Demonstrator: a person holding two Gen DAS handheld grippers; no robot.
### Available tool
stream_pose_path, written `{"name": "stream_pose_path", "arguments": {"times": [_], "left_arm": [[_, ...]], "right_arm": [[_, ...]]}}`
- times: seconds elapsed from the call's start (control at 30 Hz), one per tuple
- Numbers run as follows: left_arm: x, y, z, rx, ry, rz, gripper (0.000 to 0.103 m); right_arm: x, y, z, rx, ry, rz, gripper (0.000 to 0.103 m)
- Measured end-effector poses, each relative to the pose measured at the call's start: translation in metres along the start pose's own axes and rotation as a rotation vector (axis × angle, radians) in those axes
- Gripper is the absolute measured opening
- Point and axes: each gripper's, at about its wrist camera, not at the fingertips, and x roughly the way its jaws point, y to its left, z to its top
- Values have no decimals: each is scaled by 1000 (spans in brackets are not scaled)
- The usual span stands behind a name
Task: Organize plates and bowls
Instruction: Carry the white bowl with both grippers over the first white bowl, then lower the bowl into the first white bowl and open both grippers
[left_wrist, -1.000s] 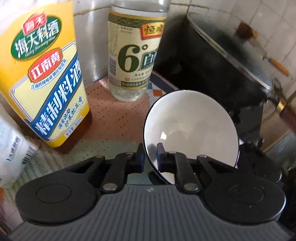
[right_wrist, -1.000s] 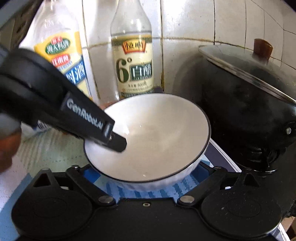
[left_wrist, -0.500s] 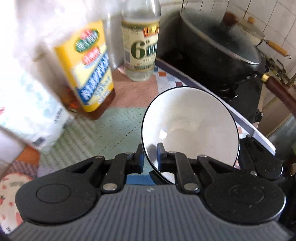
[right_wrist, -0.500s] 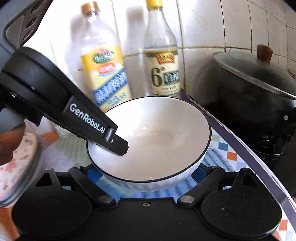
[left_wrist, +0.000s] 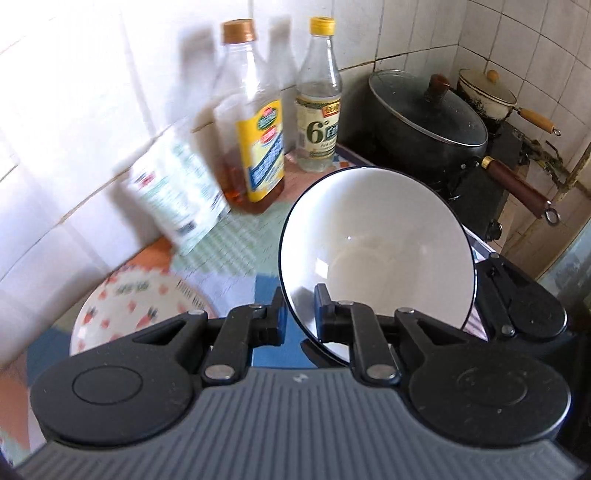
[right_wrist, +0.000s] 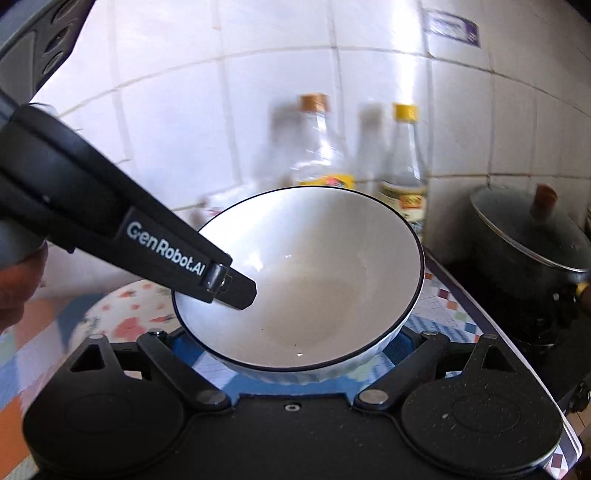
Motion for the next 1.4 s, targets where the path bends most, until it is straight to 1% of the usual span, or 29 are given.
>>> {"name": "stream_pose_path", "arguments": {"times": [0.17, 0.33, 0.4, 0.57, 0.63, 0.7, 0.77, 0.87, 0.93, 1.0, 1.17, 1.33, 1.4], "left_arm": [[-36, 2, -26, -19, 9, 53, 13], [-73, 9, -55, -62, 20, 66, 13], [-83, 14, -67, -83, 31, 68, 13], [-90, 27, -94, -149, 66, 52, 13], [-90, 29, -104, -162, 82, 49, 13], [-87, 30, -111, -166, 89, 54, 13], [-82, 33, -118, -171, 100, 61, 13], [-71, 42, -127, -205, 122, 50, 13], [-63, 48, -135, -239, 125, 49, 14], [-55, 52, -143, -263, 126, 58, 14], [-36, 64, -163, -365, 137, 51, 15], [-25, 66, -172, -380, 112, 91, 15], [-20, 64, -172, -367, 118, 129, 14]], "right_arm": [[-30, 24, -7, -4, -23, 81, 97], [-63, 47, -16, -53, -59, 186, 97], [-74, 55, -19, -52, -55, 220, 97], [-95, 69, -33, -44, -21, 334, 97], [-95, 67, -40, -24, -22, 378, 97], [-95, 69, -45, -15, -16, 401, 97], [-92, 74, -50, -19, -1, 401, 96], [-83, 82, -56, -46, 30, 388, 96], [-79, 87, -62, -65, 55, 377, 96], [-76, 93, -68, -84, 56, 363, 95], [-65, 108, -85, -144, 100, 303, 93], [-62, 119, -92, -212, 110, 245, 93], [-59, 123, -95, -226, 102, 213, 93]]}}
